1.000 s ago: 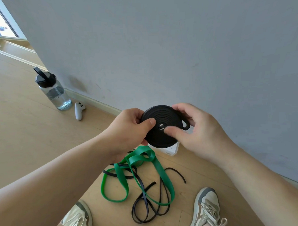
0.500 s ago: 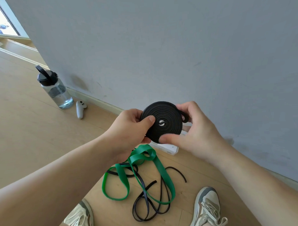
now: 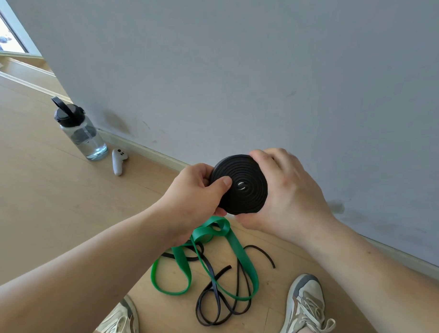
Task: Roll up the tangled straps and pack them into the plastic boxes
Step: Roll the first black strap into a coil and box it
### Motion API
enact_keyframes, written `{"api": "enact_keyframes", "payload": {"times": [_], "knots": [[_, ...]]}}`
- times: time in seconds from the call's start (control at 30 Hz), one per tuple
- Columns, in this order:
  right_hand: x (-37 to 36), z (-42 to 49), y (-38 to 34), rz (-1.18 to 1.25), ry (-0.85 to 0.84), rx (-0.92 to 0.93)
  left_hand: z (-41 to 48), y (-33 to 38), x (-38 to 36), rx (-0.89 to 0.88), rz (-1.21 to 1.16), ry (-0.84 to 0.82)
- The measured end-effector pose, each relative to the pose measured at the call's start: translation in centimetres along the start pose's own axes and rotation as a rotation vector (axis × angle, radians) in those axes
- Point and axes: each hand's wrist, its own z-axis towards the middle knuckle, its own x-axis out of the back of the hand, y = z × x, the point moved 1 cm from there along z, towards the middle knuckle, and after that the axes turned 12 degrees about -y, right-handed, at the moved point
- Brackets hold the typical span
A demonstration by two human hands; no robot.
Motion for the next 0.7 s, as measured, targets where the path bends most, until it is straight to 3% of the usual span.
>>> {"api": "enact_keyframes", "payload": {"times": [0.13, 0.7], "knots": [[-0.08, 0.17, 0.03, -0.041, 0.101, 0.099, -0.13, 0.16, 0.08, -0.025, 0.066, 0.008], [-0.88, -0.09, -0.27, -0.005, -0.006, -0.004, -0.02, -0.39, 0.11, -0.032, 0.102, 0.007]]}}
